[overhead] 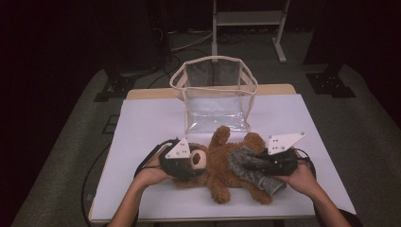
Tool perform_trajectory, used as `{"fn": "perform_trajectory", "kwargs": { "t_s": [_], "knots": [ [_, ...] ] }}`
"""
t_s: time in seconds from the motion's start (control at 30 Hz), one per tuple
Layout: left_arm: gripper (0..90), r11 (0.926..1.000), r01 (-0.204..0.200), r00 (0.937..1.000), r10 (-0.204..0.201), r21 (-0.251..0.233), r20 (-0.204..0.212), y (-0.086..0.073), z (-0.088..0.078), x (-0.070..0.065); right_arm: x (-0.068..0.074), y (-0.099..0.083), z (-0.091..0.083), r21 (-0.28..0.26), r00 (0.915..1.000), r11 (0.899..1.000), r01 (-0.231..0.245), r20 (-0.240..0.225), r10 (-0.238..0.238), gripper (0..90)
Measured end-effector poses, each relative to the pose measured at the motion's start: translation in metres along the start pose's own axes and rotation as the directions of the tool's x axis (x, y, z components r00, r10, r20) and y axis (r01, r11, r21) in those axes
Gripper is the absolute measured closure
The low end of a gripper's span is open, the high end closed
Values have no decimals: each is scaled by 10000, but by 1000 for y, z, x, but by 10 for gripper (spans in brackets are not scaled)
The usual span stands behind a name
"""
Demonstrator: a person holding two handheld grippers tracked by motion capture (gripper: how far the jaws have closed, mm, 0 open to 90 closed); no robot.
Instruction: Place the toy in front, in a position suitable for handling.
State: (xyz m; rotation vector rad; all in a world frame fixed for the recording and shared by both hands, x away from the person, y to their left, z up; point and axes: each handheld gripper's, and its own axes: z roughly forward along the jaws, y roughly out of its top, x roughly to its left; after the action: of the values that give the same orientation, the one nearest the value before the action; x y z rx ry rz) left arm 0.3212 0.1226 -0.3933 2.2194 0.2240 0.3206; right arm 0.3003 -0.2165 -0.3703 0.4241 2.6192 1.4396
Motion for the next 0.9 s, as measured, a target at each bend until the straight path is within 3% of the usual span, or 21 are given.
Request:
{"fn": "perform_trajectory", "kwargs": {
  "t_s": [0.27,0.5,0.67,0.9],
  "knots": [
    [239,10000,28,10000,-28,10,-22,1,1,-1,-1,18,14,-77,9996,9997,211,-201,-213,736],
    [241,10000,41,10000,-41,-39,24,-1,1,0,1,33,32,-21,9965,9974,722,-432,-722,737],
    [241,10000,27,10000,-27,-28,23,-1,0,0,2,21,22,-50,9981,9989,470,-392,-471,736],
    [243,10000,73,10000,-73,-10,24,0,1,0,3,-16,-7,14,9993,9993,-371,-84,371,736]
  ]
}}
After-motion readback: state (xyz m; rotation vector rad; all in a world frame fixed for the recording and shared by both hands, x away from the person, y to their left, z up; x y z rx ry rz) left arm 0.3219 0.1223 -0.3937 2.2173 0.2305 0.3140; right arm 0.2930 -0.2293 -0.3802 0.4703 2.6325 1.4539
